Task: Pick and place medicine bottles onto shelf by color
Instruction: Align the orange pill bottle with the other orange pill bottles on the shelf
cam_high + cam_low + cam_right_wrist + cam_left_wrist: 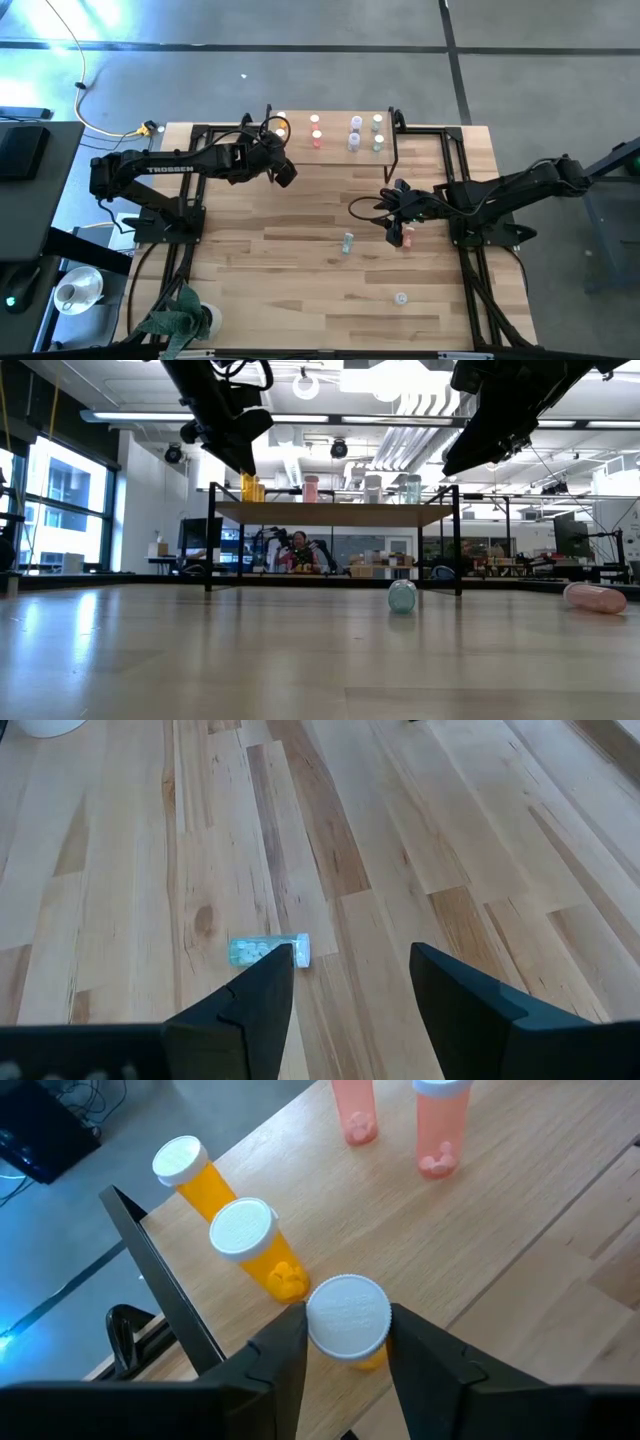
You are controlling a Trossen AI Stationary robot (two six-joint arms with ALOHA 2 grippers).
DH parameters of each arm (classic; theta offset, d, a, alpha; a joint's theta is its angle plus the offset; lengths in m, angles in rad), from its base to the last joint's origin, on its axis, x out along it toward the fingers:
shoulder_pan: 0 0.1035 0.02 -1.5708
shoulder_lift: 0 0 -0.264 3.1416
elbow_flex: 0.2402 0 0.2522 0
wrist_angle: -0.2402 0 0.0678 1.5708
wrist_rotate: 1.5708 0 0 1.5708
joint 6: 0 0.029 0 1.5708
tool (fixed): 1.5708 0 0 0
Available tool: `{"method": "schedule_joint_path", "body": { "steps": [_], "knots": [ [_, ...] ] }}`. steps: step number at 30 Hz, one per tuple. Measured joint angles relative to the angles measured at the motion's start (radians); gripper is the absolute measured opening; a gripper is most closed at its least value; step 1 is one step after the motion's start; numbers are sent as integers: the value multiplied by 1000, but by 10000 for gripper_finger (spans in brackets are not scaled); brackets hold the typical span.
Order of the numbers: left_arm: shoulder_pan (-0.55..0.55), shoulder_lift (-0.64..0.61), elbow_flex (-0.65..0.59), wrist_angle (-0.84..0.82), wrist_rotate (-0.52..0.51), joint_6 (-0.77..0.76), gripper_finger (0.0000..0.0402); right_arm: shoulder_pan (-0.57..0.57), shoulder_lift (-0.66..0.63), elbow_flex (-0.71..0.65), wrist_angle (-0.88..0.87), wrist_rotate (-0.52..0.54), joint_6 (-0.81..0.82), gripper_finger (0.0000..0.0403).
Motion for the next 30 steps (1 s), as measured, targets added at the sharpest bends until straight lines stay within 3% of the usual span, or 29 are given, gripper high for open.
{"method": "schedule_joint_path", "body": {
  "steps": [13, 30],
  "knots": [
    [0, 0, -1, 59, 4, 3, 173, 0, 0, 0, -3, 0, 0, 193],
    [0, 0, -1, -19, -41, -27, 172, 0, 0, 0, -3, 0, 3, 193]
  ]
}}
